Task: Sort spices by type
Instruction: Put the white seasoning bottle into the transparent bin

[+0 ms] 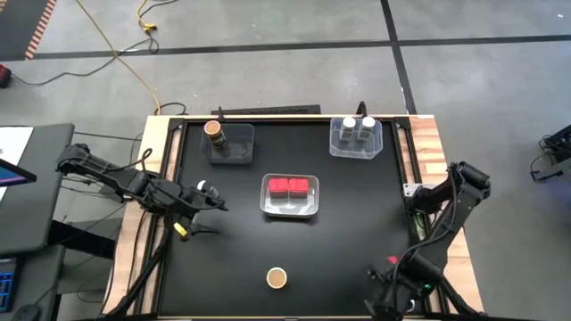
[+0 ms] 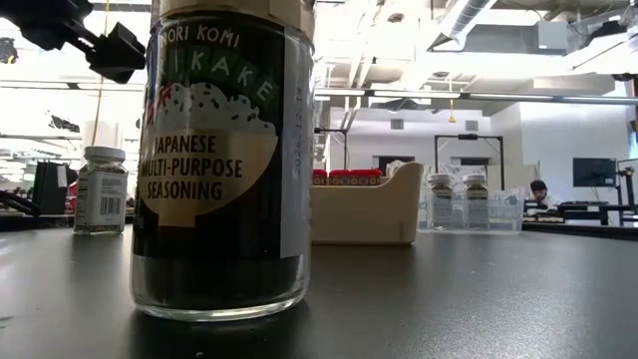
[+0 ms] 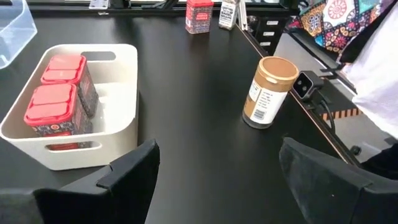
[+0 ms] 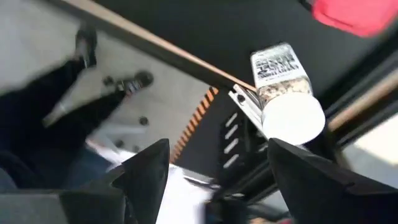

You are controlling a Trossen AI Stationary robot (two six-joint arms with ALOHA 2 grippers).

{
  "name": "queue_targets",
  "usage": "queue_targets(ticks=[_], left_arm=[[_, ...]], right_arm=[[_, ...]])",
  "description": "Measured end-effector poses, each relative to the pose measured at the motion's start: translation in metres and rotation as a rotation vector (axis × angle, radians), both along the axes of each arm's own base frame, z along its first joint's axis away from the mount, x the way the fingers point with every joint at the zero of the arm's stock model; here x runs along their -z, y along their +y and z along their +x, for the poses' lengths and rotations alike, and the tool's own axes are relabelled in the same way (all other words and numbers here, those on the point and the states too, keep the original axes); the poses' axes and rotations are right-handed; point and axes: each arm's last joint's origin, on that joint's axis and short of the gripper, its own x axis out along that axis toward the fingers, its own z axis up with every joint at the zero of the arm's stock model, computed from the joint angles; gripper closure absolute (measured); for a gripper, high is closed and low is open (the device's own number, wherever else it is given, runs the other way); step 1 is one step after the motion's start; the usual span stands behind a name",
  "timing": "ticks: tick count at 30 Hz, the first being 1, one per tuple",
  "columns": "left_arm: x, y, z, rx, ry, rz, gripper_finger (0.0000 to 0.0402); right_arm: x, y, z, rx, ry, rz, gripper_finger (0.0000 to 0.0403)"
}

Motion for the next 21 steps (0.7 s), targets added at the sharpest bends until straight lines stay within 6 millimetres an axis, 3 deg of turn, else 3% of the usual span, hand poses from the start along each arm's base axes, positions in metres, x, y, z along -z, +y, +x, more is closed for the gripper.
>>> queue_targets(ticks=[10, 16, 21], left_arm=[[0.000, 0.000, 0.000, -0.034, 0.024, -0.086, 0.0083], [0.000, 0.000, 0.000, -0.064, 0.045, -0.159, 0.0083], [0.000, 0.000, 0.000, -0.072, 0.051, -0.179, 0.0083]], right_arm=[[0.001, 0.007, -0.005, -0.637, -0.259, 0.074, 0.0101], [0.002, 0.008, -0.012, -0.868, -0.313, 0.108, 0.0101], [0.003, 0.013, -0.029, -1.054, -0.312, 0.125, 0.0101]])
